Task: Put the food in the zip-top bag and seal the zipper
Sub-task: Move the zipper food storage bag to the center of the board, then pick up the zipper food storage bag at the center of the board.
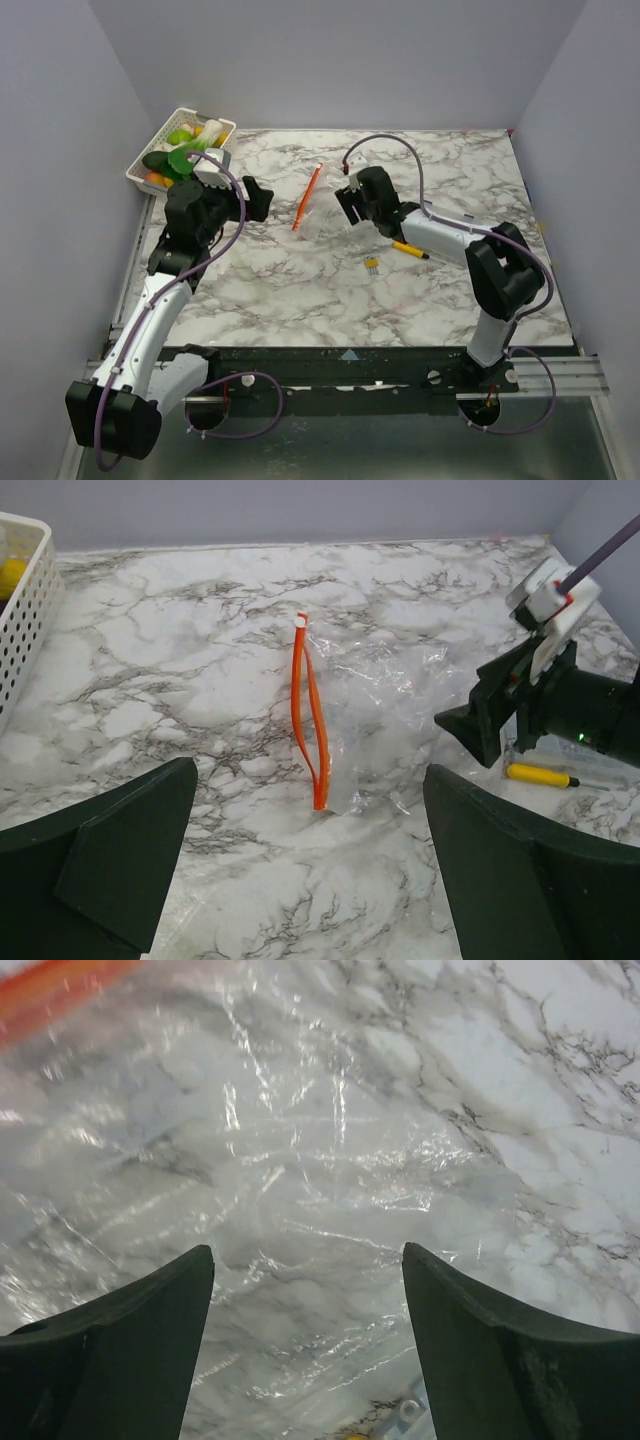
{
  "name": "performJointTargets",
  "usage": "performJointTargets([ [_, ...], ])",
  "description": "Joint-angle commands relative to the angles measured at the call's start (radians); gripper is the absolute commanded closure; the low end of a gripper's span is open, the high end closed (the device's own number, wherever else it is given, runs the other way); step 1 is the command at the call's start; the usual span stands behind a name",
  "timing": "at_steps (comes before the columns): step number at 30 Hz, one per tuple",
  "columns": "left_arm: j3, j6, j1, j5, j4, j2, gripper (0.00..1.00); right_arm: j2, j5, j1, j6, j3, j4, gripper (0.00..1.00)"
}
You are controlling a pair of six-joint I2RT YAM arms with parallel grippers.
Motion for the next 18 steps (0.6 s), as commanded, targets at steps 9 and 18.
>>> performJointTargets([
  [9,0.021,0.017,-0.002,-0.094,-0.013,-0.106,0.02,0.102,0.083,0.023,0.991,0.416,-0.381,0.0],
  [18,-0.004,0.014,-0.003,-0.149,-0.003,-0.193,0.01,0.352,0.3,0.109,1.016,0.781,-0.624,0.0],
])
